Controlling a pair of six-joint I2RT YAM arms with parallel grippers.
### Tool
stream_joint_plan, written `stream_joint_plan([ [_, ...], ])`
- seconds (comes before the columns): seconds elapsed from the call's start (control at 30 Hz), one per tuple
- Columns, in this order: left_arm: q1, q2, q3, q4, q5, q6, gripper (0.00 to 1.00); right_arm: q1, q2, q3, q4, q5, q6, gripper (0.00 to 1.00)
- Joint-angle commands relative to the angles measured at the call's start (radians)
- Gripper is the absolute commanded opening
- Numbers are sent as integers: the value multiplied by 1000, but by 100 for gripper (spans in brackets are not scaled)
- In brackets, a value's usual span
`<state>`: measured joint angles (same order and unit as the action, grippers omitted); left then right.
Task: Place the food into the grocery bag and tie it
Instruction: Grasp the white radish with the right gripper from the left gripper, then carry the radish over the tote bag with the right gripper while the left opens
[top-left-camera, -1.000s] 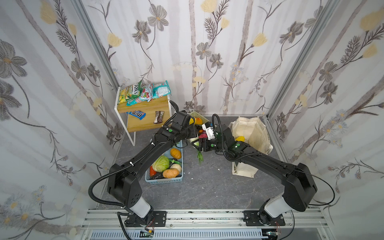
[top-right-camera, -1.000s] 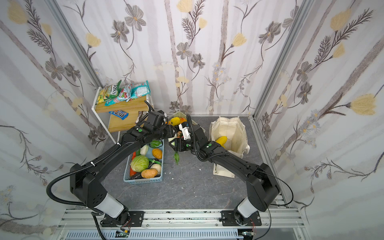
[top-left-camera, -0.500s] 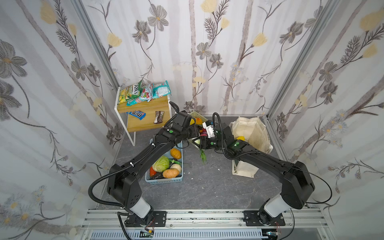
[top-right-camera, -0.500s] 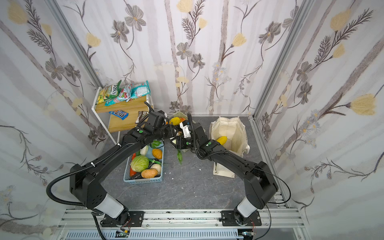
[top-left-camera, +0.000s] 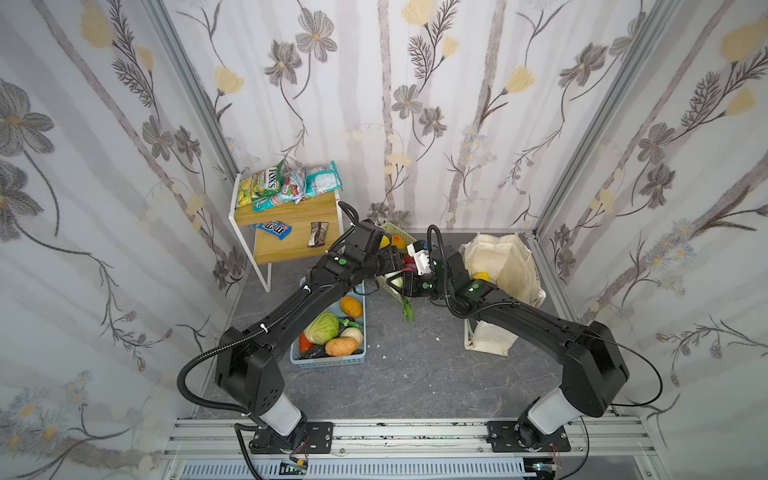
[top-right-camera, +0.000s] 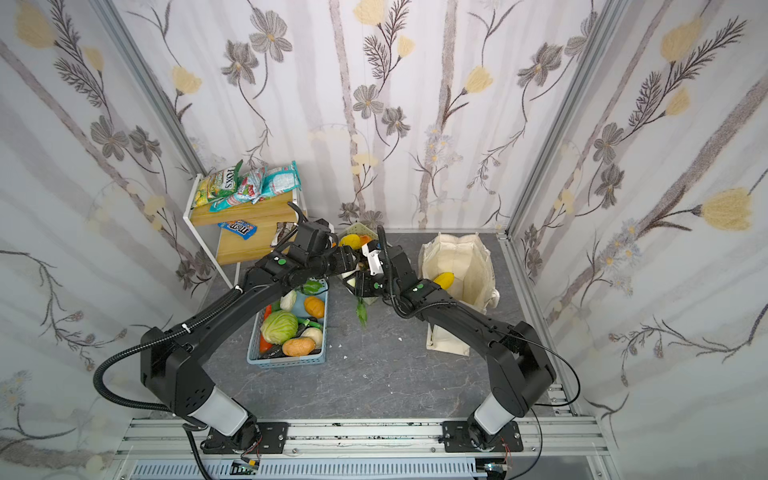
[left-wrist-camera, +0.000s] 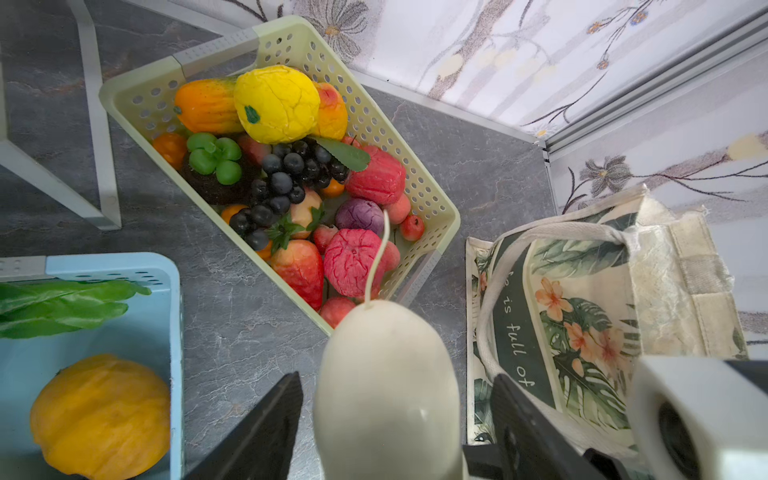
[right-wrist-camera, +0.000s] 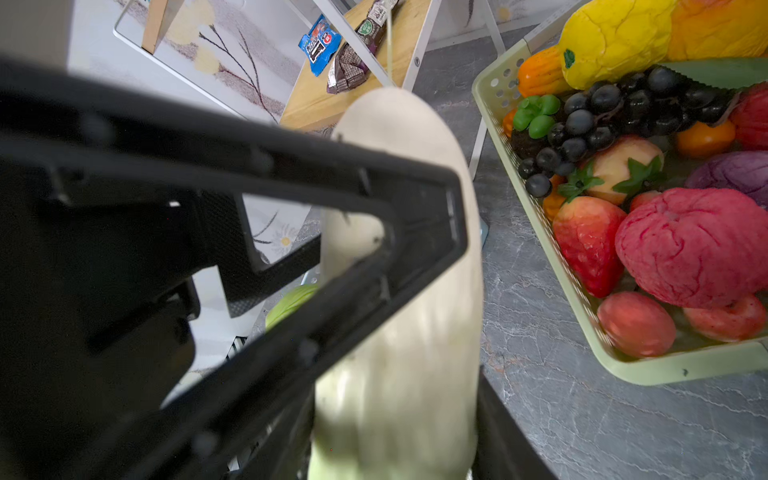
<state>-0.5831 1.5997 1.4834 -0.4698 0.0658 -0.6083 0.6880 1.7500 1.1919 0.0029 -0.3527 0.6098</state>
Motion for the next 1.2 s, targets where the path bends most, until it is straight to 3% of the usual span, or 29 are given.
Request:
stream_joint_plan([
  [0.0, 4, 0, 15, -11, -26, 2, 76, -5, -2, -6, 46, -2, 9, 48],
  [0.83, 50, -81, -76, -18, -50, -1, 79, -152, -147, -63, 4, 4, -22, 48],
  [1.17, 51, -85, -113, -3, -46, -10, 79, -239, -284, -92, -19, 13, -31, 48],
])
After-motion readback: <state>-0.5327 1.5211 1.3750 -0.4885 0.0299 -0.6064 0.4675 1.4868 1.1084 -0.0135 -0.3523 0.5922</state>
